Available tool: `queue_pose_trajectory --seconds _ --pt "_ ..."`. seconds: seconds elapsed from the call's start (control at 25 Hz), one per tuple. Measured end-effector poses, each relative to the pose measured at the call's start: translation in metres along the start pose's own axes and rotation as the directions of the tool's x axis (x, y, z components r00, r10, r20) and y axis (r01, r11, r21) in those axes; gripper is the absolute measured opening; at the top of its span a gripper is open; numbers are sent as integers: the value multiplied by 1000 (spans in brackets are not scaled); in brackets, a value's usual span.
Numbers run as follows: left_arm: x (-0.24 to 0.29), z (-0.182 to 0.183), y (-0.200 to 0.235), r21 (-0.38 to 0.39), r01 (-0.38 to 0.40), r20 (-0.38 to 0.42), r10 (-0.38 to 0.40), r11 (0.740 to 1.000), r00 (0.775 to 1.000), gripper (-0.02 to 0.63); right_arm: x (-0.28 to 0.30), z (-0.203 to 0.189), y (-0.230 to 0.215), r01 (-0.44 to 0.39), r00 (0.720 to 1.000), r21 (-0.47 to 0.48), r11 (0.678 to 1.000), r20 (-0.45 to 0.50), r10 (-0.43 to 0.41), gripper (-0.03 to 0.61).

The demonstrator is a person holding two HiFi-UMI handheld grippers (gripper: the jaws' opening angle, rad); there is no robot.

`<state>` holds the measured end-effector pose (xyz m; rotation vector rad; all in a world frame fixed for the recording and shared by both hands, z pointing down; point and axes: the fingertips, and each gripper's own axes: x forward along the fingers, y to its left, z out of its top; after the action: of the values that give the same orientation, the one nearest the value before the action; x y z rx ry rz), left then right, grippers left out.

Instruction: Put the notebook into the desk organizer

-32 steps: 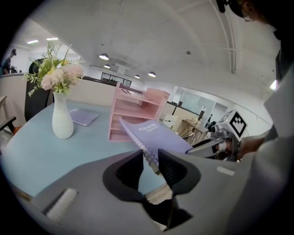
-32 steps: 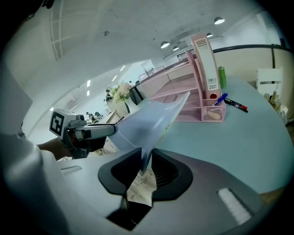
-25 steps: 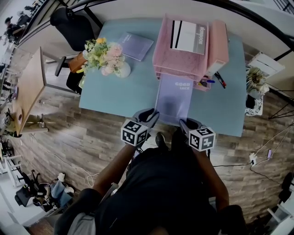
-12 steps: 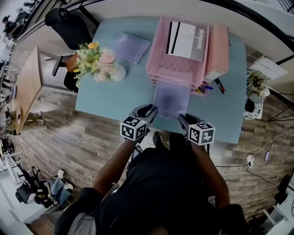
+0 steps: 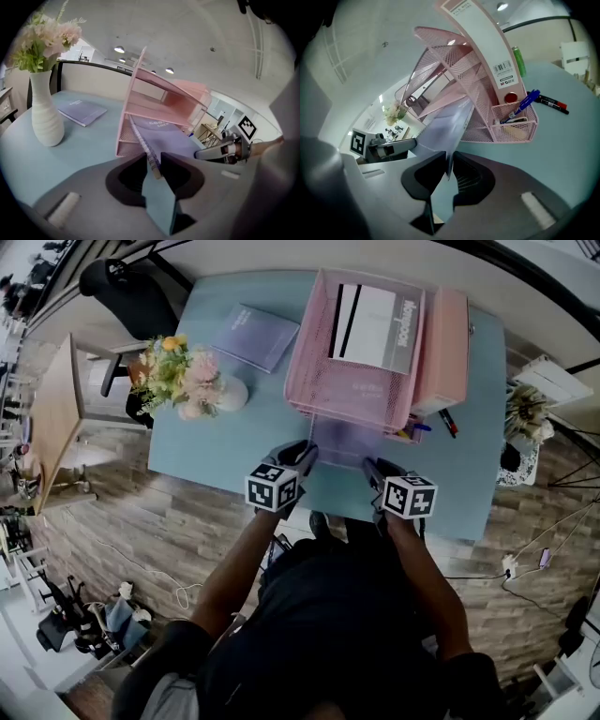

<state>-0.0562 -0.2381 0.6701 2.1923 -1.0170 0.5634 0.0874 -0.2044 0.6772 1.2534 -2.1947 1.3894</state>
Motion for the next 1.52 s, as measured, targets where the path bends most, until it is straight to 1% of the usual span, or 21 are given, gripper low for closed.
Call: queue_pose_trajectory --seconds 0.16,0.32,0.52,0.72,0.88,1.08,1.36,1.44,1.52 --pt "15 6 14 -21 -22 -3 21 1000 1000 147 10 14 -11 -20 999 103 995 40 16 46" --pt "27 15 25 -31 -45 3 45 999 999 146 18 27 -18 -29 997 148 989 79 17 44" --pt "37 24 35 -32 -80 20 80 996 997 146 27 38 -24 -55 991 222 974 131 26 41" --pt "44 30 42 -33 -99 32 100 995 995 147 33 45 -26 -66 987 266 962 159 24 40" --pt "46 32 46 -20 -117 42 118 993 992 155 35 48 -27 -80 983 320 944 181 22 38" --pt "40 30 52 18 -143 37 143 990 989 158 37 52 -27 -86 980 353 932 200 15 37" --pt "24 25 53 31 -131 42 130 991 991 158 41 53 -30 -96 981 352 931 194 28 48" --pt "17 26 53 34 -126 48 124 991 991 158 38 54 -29 -96 979 350 932 203 24 70" --pt "9 28 53 39 -120 57 118 992 991 158 34 55 -29 -88 976 348 933 215 12 126"
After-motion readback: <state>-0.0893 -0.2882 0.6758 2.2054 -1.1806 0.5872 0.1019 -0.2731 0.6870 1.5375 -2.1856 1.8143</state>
